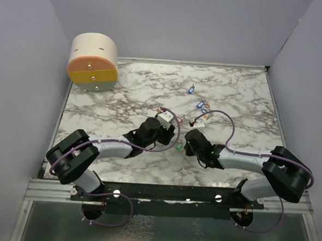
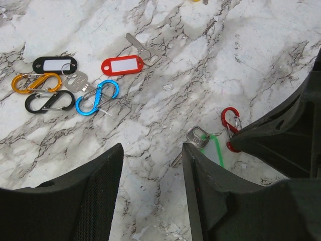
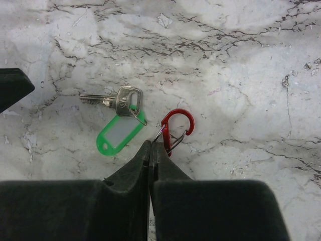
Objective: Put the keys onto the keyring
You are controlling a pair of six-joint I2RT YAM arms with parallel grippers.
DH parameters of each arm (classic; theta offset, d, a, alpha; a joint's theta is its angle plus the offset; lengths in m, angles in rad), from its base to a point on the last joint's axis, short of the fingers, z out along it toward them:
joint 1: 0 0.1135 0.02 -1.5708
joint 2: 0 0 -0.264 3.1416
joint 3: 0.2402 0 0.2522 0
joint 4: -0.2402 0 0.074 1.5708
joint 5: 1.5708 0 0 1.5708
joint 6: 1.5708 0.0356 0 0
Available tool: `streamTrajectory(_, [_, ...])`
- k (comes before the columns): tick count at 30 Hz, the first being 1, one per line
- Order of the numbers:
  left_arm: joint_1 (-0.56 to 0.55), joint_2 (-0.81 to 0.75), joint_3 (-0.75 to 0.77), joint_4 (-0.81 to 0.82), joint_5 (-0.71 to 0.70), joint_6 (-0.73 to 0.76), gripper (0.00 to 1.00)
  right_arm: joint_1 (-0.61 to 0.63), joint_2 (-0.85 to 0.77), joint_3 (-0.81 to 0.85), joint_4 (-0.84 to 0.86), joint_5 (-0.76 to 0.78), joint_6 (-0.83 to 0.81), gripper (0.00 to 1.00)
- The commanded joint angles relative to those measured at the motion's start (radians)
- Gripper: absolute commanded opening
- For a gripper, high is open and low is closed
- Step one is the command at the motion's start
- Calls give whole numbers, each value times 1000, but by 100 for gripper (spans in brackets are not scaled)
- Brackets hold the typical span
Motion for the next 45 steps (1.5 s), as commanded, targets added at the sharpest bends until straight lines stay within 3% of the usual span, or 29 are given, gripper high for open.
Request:
streamTrajectory(1, [5,-30,-13,11,-20,-1,53,16,-75,-16,21,37,-32,1])
streamTrajectory(9, [6,-26,-13,11,-21,-3,53,16,-218,-40,8,58,-94,1])
streamTrajectory(24, [11,-38,-21,11,-23,2,53,16,-100,19,-54,86,-77,1])
streamTrajectory(31, [14,-38,-21,10,-17,0,53,16,-116,23,-57,99,-74,29])
streamTrajectory(38, [13,-41,-24,11,-16,-1,53,16,-145,29,-88,137,-61,31])
streamTrajectory(39, [13,-43,-25,11,-17,-1,53,15,-147,36,-115,158,-42,35])
streamTrajectory(43, [13,-46,-24,11,-14,-4,53,14,-139,75,-255,261,44,69])
streamTrajectory(45, [13,-41,-20,9,-8,-7,53,7,-138,79,-292,283,72,80])
